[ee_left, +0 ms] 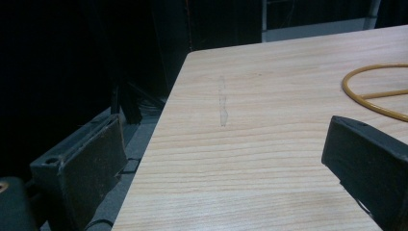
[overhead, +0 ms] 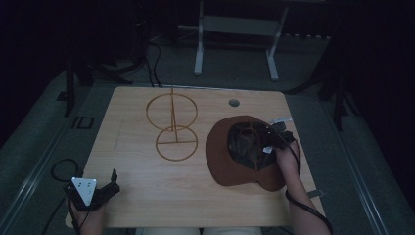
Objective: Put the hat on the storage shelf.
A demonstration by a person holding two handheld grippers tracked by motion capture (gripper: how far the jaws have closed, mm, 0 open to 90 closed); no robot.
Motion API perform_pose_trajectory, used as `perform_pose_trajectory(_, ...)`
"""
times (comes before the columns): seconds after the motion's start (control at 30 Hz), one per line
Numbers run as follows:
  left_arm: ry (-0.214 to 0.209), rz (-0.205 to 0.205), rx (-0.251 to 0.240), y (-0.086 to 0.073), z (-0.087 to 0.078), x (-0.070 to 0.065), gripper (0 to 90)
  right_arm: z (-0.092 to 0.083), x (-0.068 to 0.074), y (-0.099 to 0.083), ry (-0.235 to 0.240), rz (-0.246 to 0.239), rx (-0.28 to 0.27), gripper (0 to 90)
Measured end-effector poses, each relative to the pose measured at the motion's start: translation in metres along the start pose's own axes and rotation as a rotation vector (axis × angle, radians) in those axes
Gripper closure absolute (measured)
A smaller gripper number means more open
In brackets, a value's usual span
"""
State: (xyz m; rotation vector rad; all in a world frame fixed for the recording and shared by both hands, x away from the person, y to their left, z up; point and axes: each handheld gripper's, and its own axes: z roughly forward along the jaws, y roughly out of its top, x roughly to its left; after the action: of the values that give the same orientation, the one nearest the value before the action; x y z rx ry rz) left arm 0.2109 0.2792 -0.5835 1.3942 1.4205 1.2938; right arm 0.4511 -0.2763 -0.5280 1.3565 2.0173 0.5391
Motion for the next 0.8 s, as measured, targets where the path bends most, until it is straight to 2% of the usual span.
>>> perform_pose_trajectory(0.13,0.019,0.007,-0.005,0.000,0.001,0.000,2.1,-0.006,0.000,0.000,-0.031,-0.034,-0.028,83.1)
perform_pose_trajectory(0.23,0.012,0.025,0.001,0.000,0.001,-0.002,2.1,-0.019,-0.005,0.004,0.008,-0.002,-0.060,84.9)
perform_pose_trajectory(0.27,0.003,0.017,0.008,0.001,0.002,-0.002,2.1,-0.024,-0.007,0.005,0.022,0.007,-0.070,85.0)
perform_pose_trajectory(0.33,-0.043,-0.061,0.026,0.002,0.003,0.000,2.1,-0.034,-0.010,0.007,0.046,0.025,-0.097,85.1)
perform_pose_trajectory(0.37,-0.059,-0.082,0.055,0.003,0.004,0.000,2.1,-0.040,-0.012,0.007,0.060,0.033,-0.111,85.1)
perform_pose_trajectory(0.43,-0.098,-0.085,0.095,0.007,0.005,0.000,2.1,-0.051,-0.016,0.009,0.091,0.050,-0.134,85.1)
perform_pose_trajectory(0.53,-0.143,-0.084,0.113,0.021,0.001,-0.003,2.1,-0.067,-0.019,0.008,0.102,0.062,-0.172,85.0)
perform_pose_trajectory(0.6,-0.158,-0.067,0.102,0.035,-0.004,-0.007,2.1,-0.076,-0.023,0.008,0.112,0.076,-0.190,85.1)
perform_pose_trajectory(0.77,-0.218,-0.007,0.115,0.075,-0.014,-0.022,2.2,-0.092,-0.029,0.006,0.128,0.108,-0.225,85.1)
perform_pose_trajectory(0.8,-0.229,-0.006,0.110,0.083,-0.015,-0.025,2.2,-0.094,-0.029,0.005,0.127,0.109,-0.230,85.1)
